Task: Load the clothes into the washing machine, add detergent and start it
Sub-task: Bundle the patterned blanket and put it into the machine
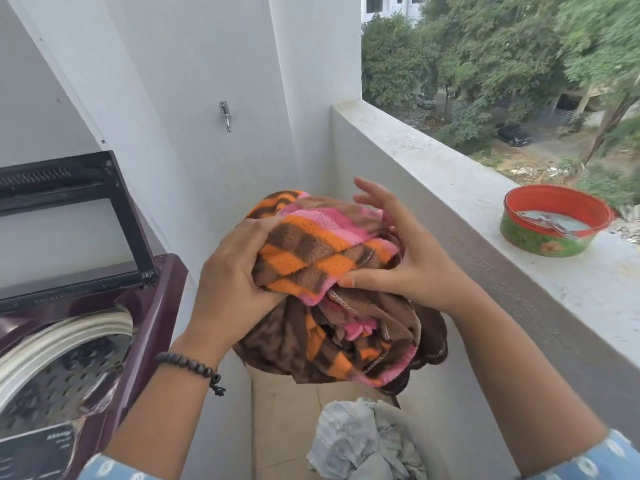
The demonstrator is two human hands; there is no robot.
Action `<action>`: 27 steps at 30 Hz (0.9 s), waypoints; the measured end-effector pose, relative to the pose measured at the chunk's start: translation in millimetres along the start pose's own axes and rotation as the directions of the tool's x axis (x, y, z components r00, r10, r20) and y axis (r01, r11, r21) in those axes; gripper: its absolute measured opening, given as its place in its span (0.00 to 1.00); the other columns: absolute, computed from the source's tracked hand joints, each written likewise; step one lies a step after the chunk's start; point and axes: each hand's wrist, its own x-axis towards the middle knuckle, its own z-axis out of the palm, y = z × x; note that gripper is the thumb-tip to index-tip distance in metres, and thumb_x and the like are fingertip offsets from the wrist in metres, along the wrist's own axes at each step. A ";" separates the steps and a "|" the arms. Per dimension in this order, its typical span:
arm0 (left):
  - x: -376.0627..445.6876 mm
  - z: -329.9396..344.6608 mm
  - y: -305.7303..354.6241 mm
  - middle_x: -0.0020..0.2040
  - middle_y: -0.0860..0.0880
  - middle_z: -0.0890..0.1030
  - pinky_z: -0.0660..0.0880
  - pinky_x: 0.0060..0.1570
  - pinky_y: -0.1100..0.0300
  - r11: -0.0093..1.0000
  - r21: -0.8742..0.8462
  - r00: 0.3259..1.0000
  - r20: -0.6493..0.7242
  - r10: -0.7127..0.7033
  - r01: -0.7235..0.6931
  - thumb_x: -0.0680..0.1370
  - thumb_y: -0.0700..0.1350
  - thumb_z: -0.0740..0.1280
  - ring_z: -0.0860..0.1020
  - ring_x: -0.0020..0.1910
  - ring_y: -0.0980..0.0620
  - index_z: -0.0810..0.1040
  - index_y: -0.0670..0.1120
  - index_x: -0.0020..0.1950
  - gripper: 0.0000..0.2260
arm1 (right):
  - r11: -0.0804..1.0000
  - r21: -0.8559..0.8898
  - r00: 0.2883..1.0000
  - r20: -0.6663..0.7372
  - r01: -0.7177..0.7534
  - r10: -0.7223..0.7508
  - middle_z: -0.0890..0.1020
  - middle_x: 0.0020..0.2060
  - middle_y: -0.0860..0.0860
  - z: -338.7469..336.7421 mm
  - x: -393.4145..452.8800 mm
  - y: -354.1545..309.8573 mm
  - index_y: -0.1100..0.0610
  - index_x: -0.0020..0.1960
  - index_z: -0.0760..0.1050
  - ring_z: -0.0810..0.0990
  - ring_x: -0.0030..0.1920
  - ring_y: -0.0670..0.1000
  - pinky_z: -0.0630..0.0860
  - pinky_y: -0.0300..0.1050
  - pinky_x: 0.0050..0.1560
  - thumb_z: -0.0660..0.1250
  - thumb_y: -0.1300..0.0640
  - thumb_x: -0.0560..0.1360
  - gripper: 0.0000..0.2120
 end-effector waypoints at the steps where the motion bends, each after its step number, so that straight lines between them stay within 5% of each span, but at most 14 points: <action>1: 0.4 -2.6 -1.0 0.55 0.56 0.76 0.75 0.54 0.58 1.000 -0.020 1.000 -0.031 0.007 -0.007 0.67 0.60 0.73 0.77 0.56 0.53 0.73 0.52 0.64 0.29 | 0.997 0.059 0.999 -0.011 -0.039 0.040 0.68 0.70 0.45 -3.6 -2.8 3.1 0.42 0.76 0.57 0.68 0.71 0.42 0.68 0.45 0.70 0.79 0.45 0.61 0.50; 4: 4.4 -14.7 -8.5 0.56 0.50 0.78 0.76 0.56 0.53 0.982 -0.187 0.991 -0.125 -0.050 0.026 0.66 0.56 0.76 0.79 0.56 0.49 0.74 0.56 0.62 0.26 | 0.965 0.214 0.986 -0.036 -0.151 0.163 0.64 0.73 0.43 -16.1 -9.3 17.1 0.38 0.76 0.54 0.67 0.68 0.32 0.69 0.26 0.58 0.76 0.40 0.60 0.51; 6: 8.7 -24.8 -10.8 0.56 0.50 0.80 0.77 0.58 0.51 0.928 -0.369 0.981 -0.160 -0.108 0.042 0.64 0.49 0.79 0.80 0.56 0.50 0.74 0.60 0.60 0.27 | 0.925 0.317 0.972 -0.041 -0.209 0.233 0.63 0.74 0.44 -20.6 -12.6 33.6 0.36 0.76 0.54 0.66 0.69 0.33 0.69 0.34 0.61 0.75 0.32 0.58 0.52; 9: 15.7 -39.3 -13.5 0.51 0.61 0.82 0.76 0.55 0.67 0.860 -0.510 0.985 -0.155 -0.081 -0.010 0.62 0.33 0.77 0.80 0.51 0.63 0.74 0.57 0.58 0.31 | 0.845 0.468 0.955 -0.012 -0.258 0.298 0.67 0.73 0.44 -17.5 -15.7 58.5 0.37 0.76 0.55 0.67 0.73 0.46 0.66 0.53 0.71 0.75 0.29 0.58 0.52; 12: 19.2 -50.0 -12.1 0.52 0.62 0.82 0.76 0.56 0.66 0.841 -0.539 0.987 -0.153 -0.043 -0.047 0.60 0.34 0.77 0.80 0.52 0.63 0.76 0.58 0.57 0.32 | 0.752 0.606 0.956 0.055 -0.260 0.287 0.73 0.70 0.47 -6.0 -16.2 69.9 0.44 0.76 0.58 0.73 0.68 0.51 0.74 0.52 0.66 0.78 0.38 0.63 0.48; 16: 17.0 -54.6 -5.2 0.50 0.63 0.82 0.76 0.53 0.68 0.862 -0.506 0.995 -0.095 -0.041 -0.013 0.61 0.42 0.76 0.80 0.50 0.64 0.77 0.63 0.56 0.28 | 0.670 0.662 0.928 0.108 -0.335 0.357 0.83 0.57 0.54 12.2 -14.2 67.6 0.53 0.65 0.73 0.82 0.56 0.55 0.80 0.47 0.52 0.77 0.54 0.65 0.30; 19: 11.8 -57.5 -8.4 0.48 0.62 0.82 0.75 0.52 0.69 0.892 -0.449 0.997 -0.030 -0.077 0.055 0.60 0.47 0.76 0.80 0.49 0.64 0.77 0.65 0.56 0.27 | 0.720 0.631 0.898 -0.082 -0.290 0.433 0.86 0.48 0.56 19.8 -8.3 67.5 0.59 0.57 0.78 0.83 0.49 0.56 0.78 0.56 0.55 0.69 0.69 0.72 0.14; 23: 2.0 -61.7 -23.4 0.50 0.59 0.81 0.72 0.53 0.71 0.949 -0.278 0.988 0.023 -0.151 0.152 0.61 0.53 0.74 0.79 0.51 0.62 0.75 0.68 0.57 0.26 | 0.807 0.574 0.837 -0.369 -0.136 0.404 0.85 0.39 0.48 5.2 -1.8 59.5 0.56 0.50 0.79 0.82 0.43 0.50 0.78 0.48 0.50 0.64 0.75 0.73 0.16; 27: -7.6 -58.0 -31.4 0.52 0.56 0.79 0.70 0.54 0.75 0.986 -0.096 0.990 -0.025 -0.141 0.138 0.63 0.49 0.73 0.76 0.52 0.67 0.73 0.64 0.58 0.25 | 0.847 0.531 0.865 -0.412 -0.029 0.288 0.86 0.41 0.46 -10.8 -0.9 45.0 0.58 0.52 0.79 0.84 0.44 0.46 0.79 0.40 0.46 0.64 0.76 0.73 0.17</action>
